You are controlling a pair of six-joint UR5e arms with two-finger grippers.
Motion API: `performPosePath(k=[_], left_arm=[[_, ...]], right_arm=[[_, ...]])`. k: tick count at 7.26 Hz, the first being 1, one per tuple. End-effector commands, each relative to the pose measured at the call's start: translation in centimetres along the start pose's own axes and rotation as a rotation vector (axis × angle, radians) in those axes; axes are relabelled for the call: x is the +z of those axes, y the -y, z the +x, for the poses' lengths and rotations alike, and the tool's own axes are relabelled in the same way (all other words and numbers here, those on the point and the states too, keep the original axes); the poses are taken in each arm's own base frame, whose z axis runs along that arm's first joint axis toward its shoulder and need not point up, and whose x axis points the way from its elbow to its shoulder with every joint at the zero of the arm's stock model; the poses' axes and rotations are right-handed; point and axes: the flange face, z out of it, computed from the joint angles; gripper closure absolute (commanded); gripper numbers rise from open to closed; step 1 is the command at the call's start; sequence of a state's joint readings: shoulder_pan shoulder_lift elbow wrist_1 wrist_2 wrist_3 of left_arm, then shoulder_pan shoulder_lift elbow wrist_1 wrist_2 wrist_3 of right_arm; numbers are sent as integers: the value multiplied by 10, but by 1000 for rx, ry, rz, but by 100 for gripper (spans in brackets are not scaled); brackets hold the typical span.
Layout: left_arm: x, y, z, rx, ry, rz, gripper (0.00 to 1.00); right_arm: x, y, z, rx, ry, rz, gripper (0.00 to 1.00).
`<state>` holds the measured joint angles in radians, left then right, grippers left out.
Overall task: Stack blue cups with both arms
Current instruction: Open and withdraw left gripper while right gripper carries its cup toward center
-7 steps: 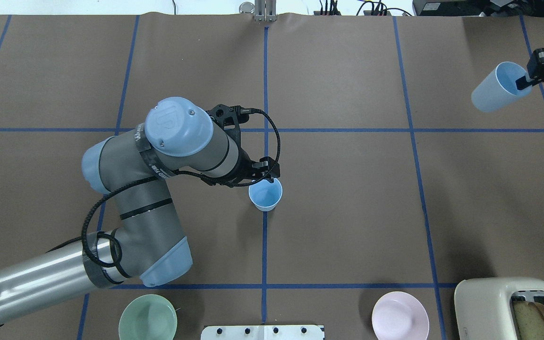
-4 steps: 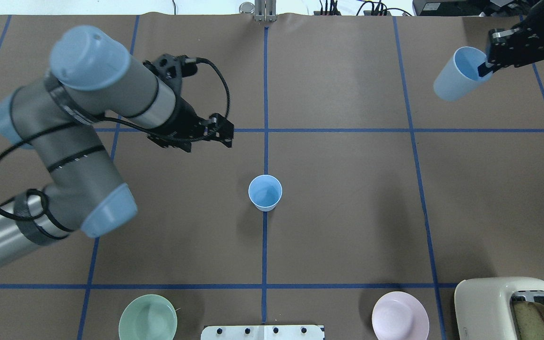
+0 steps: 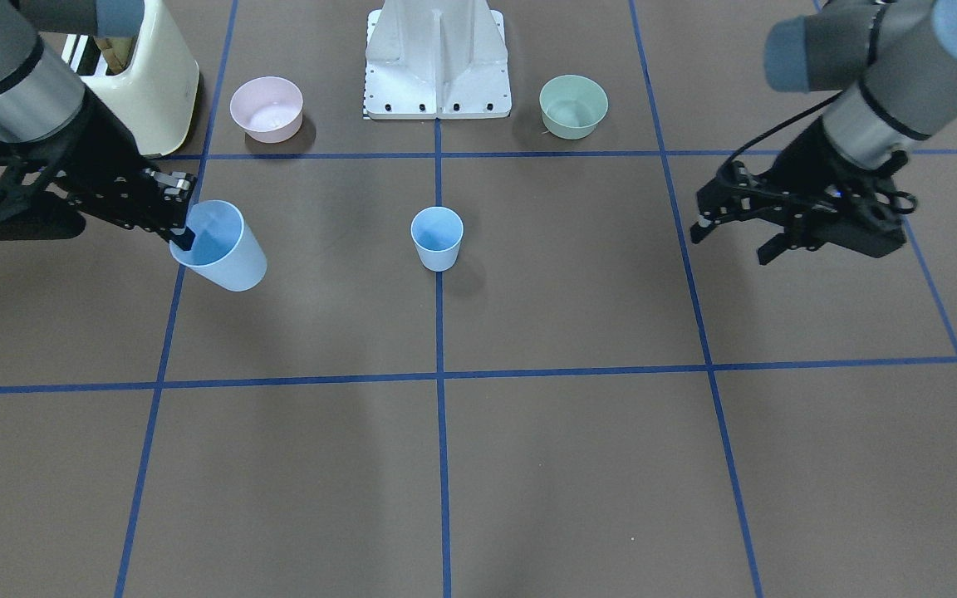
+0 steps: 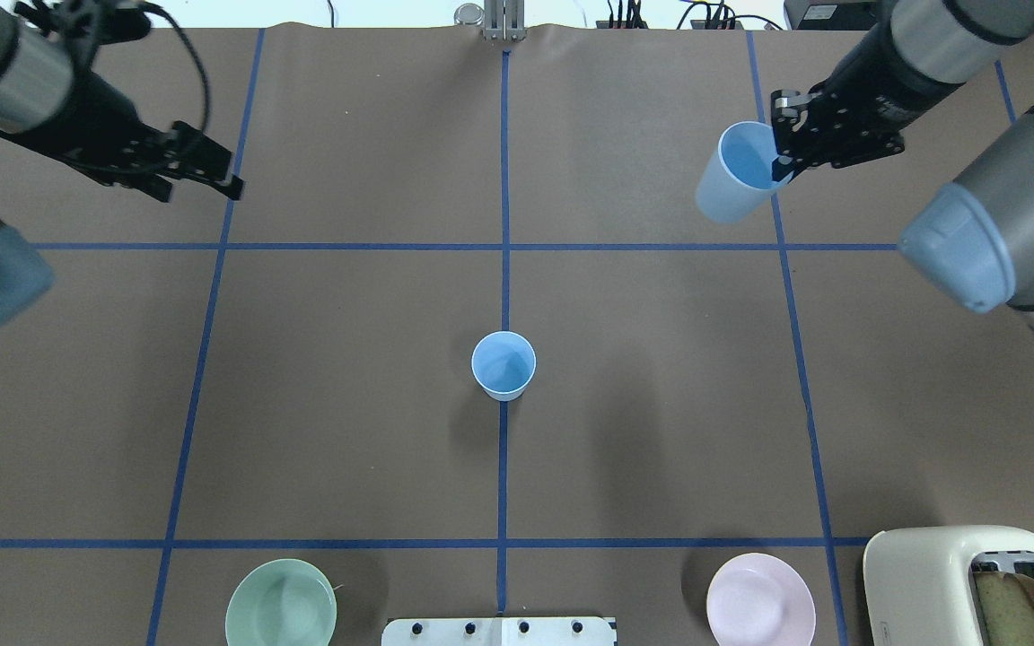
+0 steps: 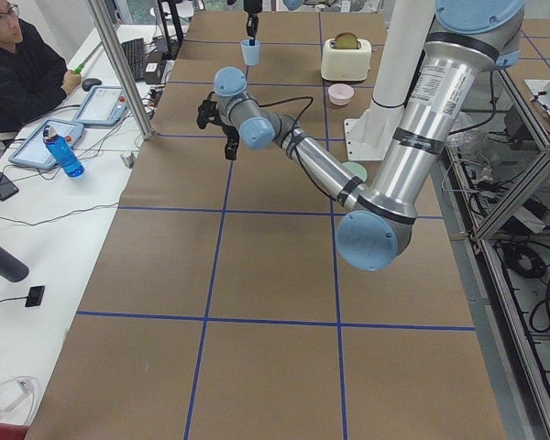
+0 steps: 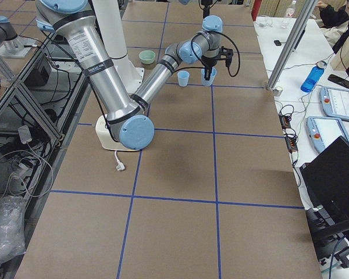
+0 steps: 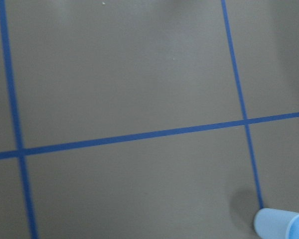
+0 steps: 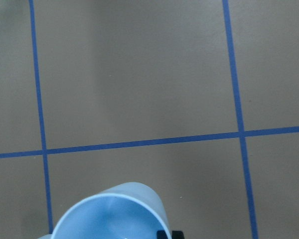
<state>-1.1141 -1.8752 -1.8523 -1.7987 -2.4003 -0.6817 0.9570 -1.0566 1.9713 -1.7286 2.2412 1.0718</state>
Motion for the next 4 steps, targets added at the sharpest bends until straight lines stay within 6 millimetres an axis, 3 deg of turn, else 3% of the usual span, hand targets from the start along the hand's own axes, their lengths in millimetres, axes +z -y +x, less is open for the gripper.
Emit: performPosePath(k=[1, 2, 3, 4], left_arm=[[-37, -4, -109, 93, 72, 25, 2], [-42, -8, -152, 132, 103, 19, 2], [-47, -6, -181, 135, 121, 21, 2], [-48, -18, -201, 126, 131, 17, 2]], right_arm=[[23, -47, -54, 29, 5, 13, 100], [35, -69, -85, 49, 4, 37, 100], [42, -81, -102, 59, 8, 37, 100], [49, -98, -122, 67, 14, 49, 100]])
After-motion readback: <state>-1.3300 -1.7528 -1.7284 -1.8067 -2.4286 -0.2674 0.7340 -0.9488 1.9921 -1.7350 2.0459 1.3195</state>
